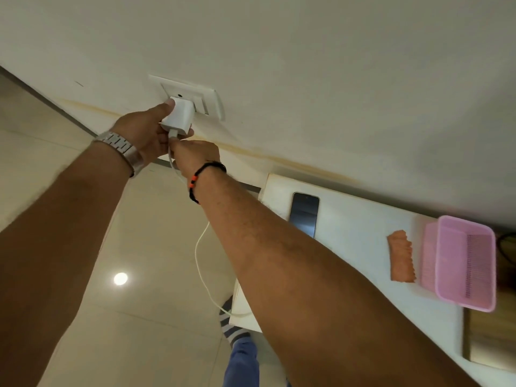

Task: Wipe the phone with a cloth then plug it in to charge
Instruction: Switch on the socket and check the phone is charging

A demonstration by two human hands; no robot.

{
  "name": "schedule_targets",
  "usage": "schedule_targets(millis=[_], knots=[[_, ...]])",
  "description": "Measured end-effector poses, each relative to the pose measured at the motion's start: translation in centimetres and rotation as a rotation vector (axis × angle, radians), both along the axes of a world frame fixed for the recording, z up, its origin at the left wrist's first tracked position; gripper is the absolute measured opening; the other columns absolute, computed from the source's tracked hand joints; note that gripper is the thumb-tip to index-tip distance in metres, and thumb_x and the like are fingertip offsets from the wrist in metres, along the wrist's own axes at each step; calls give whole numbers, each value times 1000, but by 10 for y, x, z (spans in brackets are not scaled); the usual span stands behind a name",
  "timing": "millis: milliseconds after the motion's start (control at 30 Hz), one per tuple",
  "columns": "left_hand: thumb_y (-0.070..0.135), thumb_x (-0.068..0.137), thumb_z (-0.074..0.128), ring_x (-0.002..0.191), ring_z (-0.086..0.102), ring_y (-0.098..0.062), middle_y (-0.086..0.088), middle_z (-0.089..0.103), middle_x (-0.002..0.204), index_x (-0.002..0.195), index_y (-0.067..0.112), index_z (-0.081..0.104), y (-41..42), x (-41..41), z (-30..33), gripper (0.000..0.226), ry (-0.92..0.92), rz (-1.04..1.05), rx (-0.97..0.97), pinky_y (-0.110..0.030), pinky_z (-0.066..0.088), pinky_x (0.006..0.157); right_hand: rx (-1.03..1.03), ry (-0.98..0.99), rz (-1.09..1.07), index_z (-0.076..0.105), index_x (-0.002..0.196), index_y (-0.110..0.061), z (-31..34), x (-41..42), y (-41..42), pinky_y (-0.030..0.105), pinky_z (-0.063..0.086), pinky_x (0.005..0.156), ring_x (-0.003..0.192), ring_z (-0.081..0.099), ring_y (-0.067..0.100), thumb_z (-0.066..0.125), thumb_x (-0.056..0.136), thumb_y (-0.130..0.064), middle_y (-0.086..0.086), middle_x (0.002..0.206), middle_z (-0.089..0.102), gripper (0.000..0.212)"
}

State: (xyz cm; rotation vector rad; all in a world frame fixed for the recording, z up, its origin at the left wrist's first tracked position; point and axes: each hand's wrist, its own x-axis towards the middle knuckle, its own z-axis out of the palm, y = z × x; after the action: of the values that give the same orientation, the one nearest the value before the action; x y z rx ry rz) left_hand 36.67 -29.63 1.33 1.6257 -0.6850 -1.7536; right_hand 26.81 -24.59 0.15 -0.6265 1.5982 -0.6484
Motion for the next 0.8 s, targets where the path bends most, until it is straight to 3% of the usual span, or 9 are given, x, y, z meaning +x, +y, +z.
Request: schedule_targets(millis=[67,167,233,400,600,667,800], knots=[[38,104,58,108,73,-25,-18,66,132,144,8,53,-1,-2,0,50,17,-40,5,-43,60,90,0,5,0,73,91,-5,-3,4,-1,40,58,85,94,72,31,58,93,-38,12,98,77,36],[36,104,57,96,76,-19,-16,68,127,144,5,52,-3,0,-1,50,33,-64,19,-34,64,72,-4,0,-51,72,85,-7,-8,7,-2,31,52,64,82,69,28,62,90,-37,6,84,73,31],[35,104,57,95,77,-19,-17,68,126,143,3,52,-3,2,-2,51,40,-78,11,-33,65,71,-11,3,-73,71,83,-9,-9,8,-3,26,45,58,73,65,25,63,90,-35,4,76,68,28],[32,103,60,99,76,-24,-19,71,116,140,-1,53,-2,3,-8,50,45,-39,-26,-37,63,83,-15,-27,-112,71,110,-7,-7,7,-9,22,44,57,74,63,21,67,89,-32,3,95,69,32],[31,103,61,98,76,-25,-20,72,114,136,-2,57,0,1,-11,47,49,1,-37,-37,64,79,74,-154,-244,66,122,-9,-4,5,-10,20,41,53,76,62,19,67,89,-25,8,112,74,36],[31,103,60,95,76,-24,-19,72,112,135,-1,57,0,0,-10,45,52,3,-40,-36,64,78,89,-163,-257,66,115,-9,-6,7,-10,20,42,53,80,64,22,67,90,-26,8,103,73,31],[32,104,59,96,76,-21,-19,70,119,138,-1,56,0,1,-9,47,49,-21,-24,-34,64,81,84,-123,-219,65,98,-8,-6,10,-7,22,41,54,68,60,19,66,90,-32,4,82,65,25]])
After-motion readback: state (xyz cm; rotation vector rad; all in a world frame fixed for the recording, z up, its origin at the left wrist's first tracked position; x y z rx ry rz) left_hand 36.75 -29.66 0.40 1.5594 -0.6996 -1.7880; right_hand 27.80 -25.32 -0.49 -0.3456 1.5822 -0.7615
